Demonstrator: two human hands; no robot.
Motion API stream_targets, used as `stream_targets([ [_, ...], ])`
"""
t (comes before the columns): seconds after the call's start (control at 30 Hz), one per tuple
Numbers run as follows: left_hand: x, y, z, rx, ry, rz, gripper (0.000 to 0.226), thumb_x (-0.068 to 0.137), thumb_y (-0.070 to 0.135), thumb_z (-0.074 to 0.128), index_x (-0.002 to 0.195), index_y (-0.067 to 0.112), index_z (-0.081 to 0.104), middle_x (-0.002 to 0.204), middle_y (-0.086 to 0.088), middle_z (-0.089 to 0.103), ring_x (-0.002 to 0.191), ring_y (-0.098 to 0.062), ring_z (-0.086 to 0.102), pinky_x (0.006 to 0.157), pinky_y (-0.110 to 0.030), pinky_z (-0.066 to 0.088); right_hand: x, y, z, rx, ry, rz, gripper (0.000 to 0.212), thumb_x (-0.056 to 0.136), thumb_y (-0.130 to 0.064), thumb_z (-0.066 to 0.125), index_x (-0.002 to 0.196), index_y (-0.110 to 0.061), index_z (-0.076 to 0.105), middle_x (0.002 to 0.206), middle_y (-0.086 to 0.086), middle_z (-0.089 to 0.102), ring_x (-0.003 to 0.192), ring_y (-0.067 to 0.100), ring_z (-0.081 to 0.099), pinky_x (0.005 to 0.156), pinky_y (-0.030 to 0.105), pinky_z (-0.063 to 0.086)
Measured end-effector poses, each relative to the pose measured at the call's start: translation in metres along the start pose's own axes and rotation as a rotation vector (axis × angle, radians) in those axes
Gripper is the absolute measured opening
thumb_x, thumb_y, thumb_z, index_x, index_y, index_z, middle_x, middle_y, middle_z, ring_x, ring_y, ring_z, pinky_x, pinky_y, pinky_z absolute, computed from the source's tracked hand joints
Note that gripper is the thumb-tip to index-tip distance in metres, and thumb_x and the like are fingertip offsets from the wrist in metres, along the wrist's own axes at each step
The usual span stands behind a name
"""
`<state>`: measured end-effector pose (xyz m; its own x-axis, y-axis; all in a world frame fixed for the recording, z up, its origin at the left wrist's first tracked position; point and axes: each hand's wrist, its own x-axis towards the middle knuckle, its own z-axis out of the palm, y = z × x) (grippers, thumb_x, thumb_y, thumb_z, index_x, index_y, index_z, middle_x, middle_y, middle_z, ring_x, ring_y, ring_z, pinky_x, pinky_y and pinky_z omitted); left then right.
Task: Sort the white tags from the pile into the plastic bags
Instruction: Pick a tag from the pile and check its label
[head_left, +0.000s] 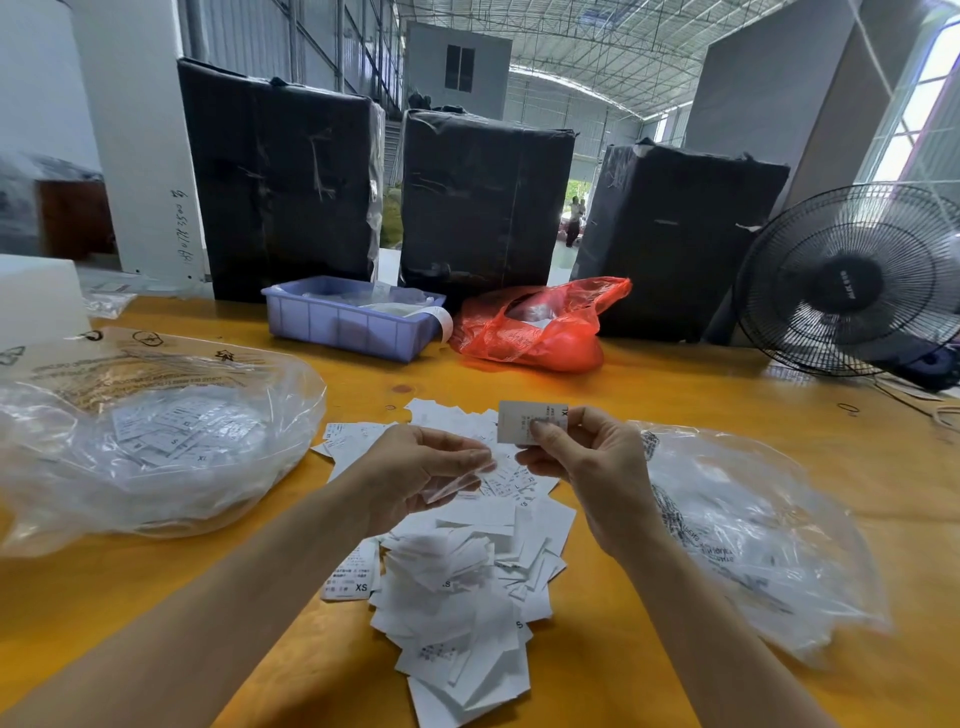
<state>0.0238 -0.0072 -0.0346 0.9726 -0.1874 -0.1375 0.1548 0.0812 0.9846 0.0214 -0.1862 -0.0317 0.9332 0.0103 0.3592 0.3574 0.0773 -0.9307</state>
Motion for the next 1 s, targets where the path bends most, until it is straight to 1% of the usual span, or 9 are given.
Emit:
stream_targets([
  [0.03,0.0005,-0.0002,-0.0008,-0.001,0.0,-0.001,0.023,0.054,0.016,0.075,0.075,0.009,0.073,0.072,-0.004,0.073,0.059,-0.01,0.068,0.053,-0.019,0.052,-0.0003,0.0002,0.0003,-0.019,-0.004,-0.004,0.006,0.086,0.0,0.063,0.084,-0.006,0.062,0.074,0.009,0.071,0.061,0.02,0.069,0.056,0.024,0.055],
  [0.13,0.0011,-0.0009,-0.002,0.013,-0.001,-0.004,0.018,0.054,0.019,0.077,0.07,0.012,0.076,0.077,-0.005,0.074,0.063,-0.012,0.069,0.066,-0.025,0.051,-0.0006,0.0009,0.0005,-0.058,-0.012,-0.01,0.007,0.085,0.0,0.064,0.083,-0.006,0.061,0.069,0.004,0.072,0.06,0.018,0.069,0.056,0.022,0.054],
  [0.17,0.0008,-0.0008,-0.0019,0.02,-0.002,-0.005,0.018,0.053,0.02,0.077,0.069,0.013,0.076,0.077,-0.005,0.074,0.063,-0.011,0.069,0.068,-0.026,0.05,-0.0007,0.0011,0.0005,-0.066,-0.02,-0.008,0.006,0.085,-0.001,0.064,0.083,-0.006,0.061,0.068,0.004,0.072,0.06,0.017,0.069,0.056,0.022,0.054],
  [0.3,0.0003,-0.0008,-0.0013,0.036,0.0,-0.016,0.019,0.05,0.021,0.08,0.067,0.014,0.077,0.076,-0.004,0.074,0.062,-0.011,0.069,0.064,-0.025,0.049,-0.0016,0.0016,0.0015,-0.102,-0.062,-0.005,0.006,0.086,-0.001,0.063,0.084,-0.006,0.062,0.071,0.007,0.071,0.061,0.016,0.068,0.056,0.021,0.053],
  [0.53,0.0002,-0.0009,-0.0012,0.013,-0.001,-0.013,0.012,0.054,0.02,0.077,0.065,0.015,0.077,0.075,-0.003,0.074,0.061,-0.009,0.068,0.07,-0.026,0.049,-0.0008,-0.0017,-0.0006,-0.033,-0.003,-0.013,0.005,0.085,-0.002,0.065,0.086,-0.006,0.062,0.073,0.007,0.073,0.064,0.021,0.07,0.058,0.024,0.055],
  [0.67,-0.0007,-0.0002,0.0002,0.014,-0.001,-0.014,0.024,0.053,0.02,0.077,0.075,0.012,0.075,0.076,-0.004,0.073,0.061,-0.01,0.068,0.068,-0.025,0.049,-0.002,-0.0009,0.001,-0.062,-0.039,-0.011,0.004,0.085,0.0,0.064,0.086,-0.003,0.061,0.071,0.008,0.072,0.062,0.02,0.069,0.058,0.023,0.055],
  [0.77,-0.0012,0.0005,0.0012,0.017,-0.002,-0.011,0.031,0.053,0.02,0.077,0.081,0.009,0.073,0.076,-0.004,0.073,0.061,-0.011,0.067,0.064,-0.023,0.05,-0.0026,-0.0004,0.002,-0.094,-0.054,-0.035,0.004,0.086,0.0,0.063,0.086,-0.003,0.061,0.074,0.012,0.071,0.061,0.018,0.068,0.057,0.022,0.054],
  [0.87,-0.0017,0.0011,0.0019,0.006,-0.013,-0.015,0.028,0.055,0.016,0.077,0.081,0.007,0.073,0.071,-0.003,0.072,0.058,-0.01,0.067,0.055,-0.019,0.053,-0.0026,0.0001,0.0028,-0.136,-0.052,-0.061,0.005,0.086,0.001,0.063,0.084,-0.003,0.06,0.074,0.011,0.07,0.06,0.016,0.068,0.057,0.021,0.053],
  [1.0,-0.0018,0.0008,0.0019,0.04,-0.024,-0.02,0.023,0.061,0.015,0.077,0.083,0.007,0.073,0.072,-0.003,0.072,0.059,-0.01,0.067,0.058,-0.02,0.051,-0.0027,0.0003,0.0029,-0.159,-0.051,-0.081,0.008,0.086,0.001,0.062,0.082,-0.006,0.06,0.072,0.009,0.069,0.059,0.014,0.067,0.057,0.021,0.053],
])
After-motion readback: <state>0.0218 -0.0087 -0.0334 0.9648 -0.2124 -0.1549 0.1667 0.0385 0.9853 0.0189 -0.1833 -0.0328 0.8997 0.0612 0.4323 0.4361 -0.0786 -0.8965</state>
